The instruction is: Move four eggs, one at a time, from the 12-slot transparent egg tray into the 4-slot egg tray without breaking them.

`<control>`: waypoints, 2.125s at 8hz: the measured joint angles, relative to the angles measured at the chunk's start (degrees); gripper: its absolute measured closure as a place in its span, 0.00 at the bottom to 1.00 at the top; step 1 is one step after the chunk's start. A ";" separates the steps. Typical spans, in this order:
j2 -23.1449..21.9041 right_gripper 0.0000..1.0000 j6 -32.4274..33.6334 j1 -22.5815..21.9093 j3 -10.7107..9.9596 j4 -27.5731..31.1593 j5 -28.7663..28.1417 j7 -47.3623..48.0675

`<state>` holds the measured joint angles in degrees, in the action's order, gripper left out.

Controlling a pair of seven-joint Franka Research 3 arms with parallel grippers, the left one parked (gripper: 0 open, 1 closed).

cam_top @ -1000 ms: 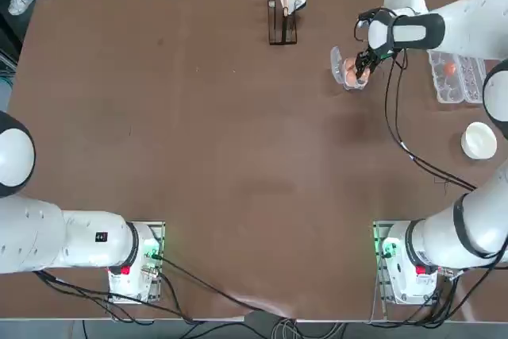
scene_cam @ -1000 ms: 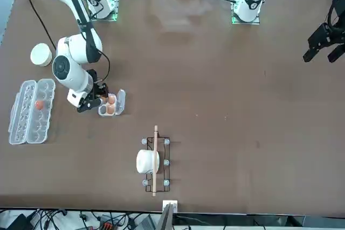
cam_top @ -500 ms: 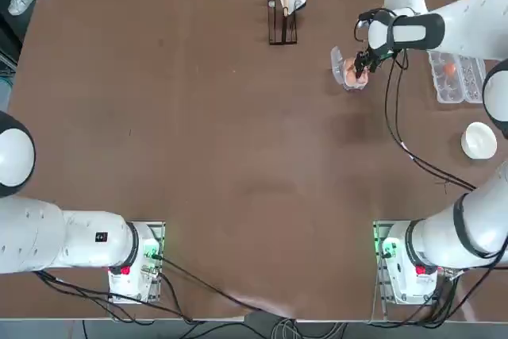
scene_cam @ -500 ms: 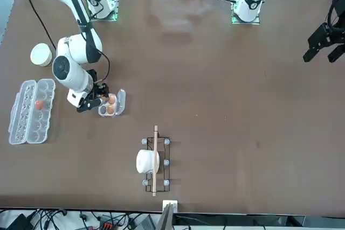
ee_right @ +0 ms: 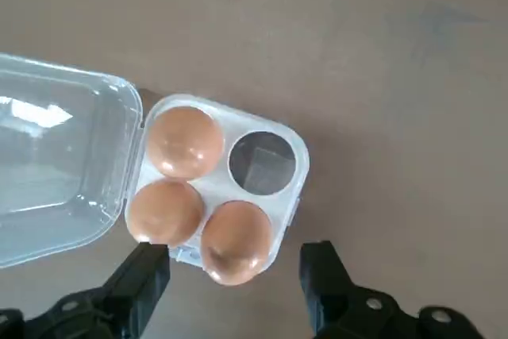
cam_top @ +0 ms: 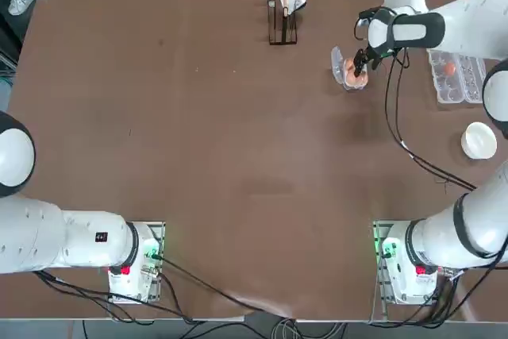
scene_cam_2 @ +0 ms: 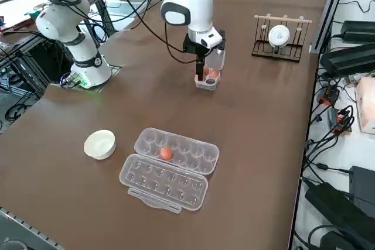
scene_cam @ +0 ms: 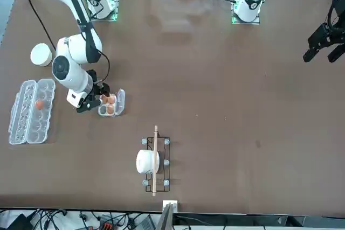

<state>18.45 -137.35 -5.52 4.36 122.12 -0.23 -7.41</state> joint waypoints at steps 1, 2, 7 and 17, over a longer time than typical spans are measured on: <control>-0.11 0.00 -0.07 0.43 -0.41 -0.35 0.00 0.00; -0.42 0.00 -0.11 1.59 -0.78 -0.90 0.00 -0.28; -3.52 0.00 6.14 14.25 -1.38 -2.39 -0.01 -24.01; -1.74 0.00 -0.10 31.61 -1.55 -2.49 0.08 -85.37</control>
<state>16.71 -137.45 26.09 2.81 119.63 -0.15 -92.78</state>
